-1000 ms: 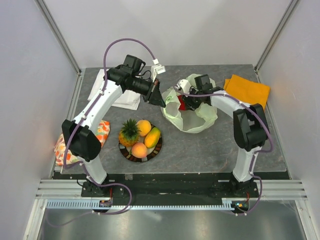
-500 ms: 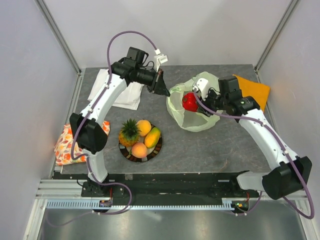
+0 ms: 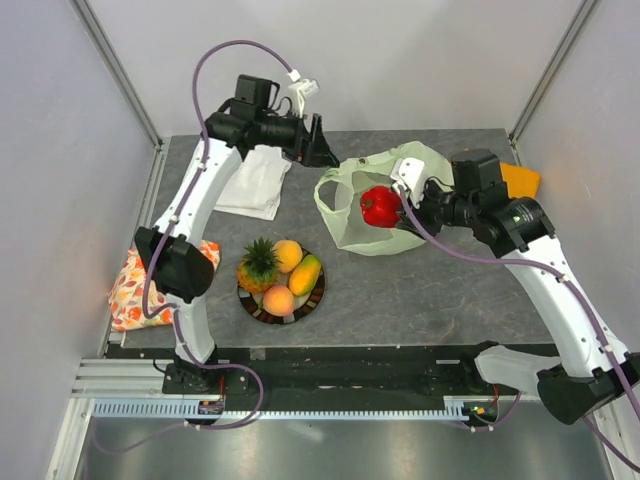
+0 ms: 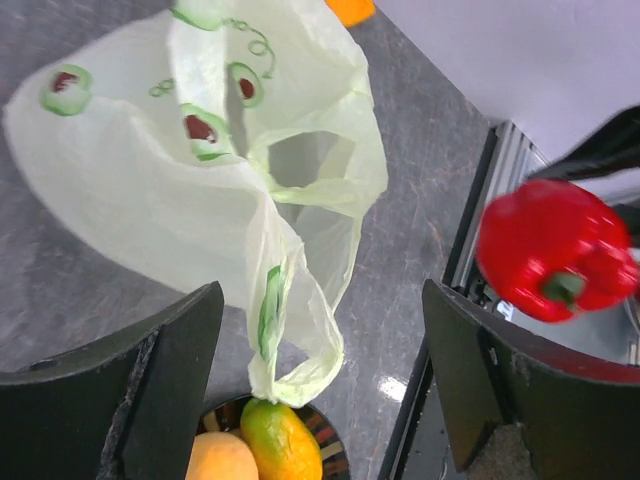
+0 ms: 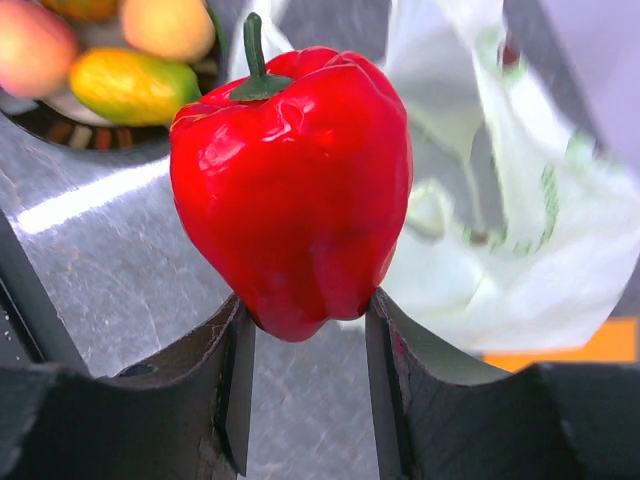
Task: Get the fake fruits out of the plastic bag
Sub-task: Place the fake fruit on the plate.
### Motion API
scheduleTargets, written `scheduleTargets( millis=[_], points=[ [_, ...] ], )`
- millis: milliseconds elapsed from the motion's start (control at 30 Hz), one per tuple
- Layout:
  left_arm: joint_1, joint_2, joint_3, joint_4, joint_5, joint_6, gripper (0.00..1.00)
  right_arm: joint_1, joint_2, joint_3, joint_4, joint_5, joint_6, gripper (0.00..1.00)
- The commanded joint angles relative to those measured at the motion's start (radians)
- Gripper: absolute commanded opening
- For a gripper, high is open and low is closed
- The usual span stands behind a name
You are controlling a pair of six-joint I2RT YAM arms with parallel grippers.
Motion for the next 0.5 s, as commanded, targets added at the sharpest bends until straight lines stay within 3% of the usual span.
scheduleTargets(
  millis=[0, 267, 467],
  points=[
    [0.070, -0.203, -0.017, 0.004, -0.027, 0.005, 0.88, 0.130, 0.033, 0.105, -0.027, -0.049, -0.075, 0.03],
    [0.186, -0.412, -0.193, -0.015, -0.064, 0.061, 0.87, 0.391, 0.214, 0.026, -0.031, 0.017, -0.507, 0.02],
    [0.278, -0.513, -0.279, -0.007, -0.041, 0.048, 0.87, 0.476, 0.369, 0.039, 0.004, 0.060, -0.739, 0.02]
  ],
)
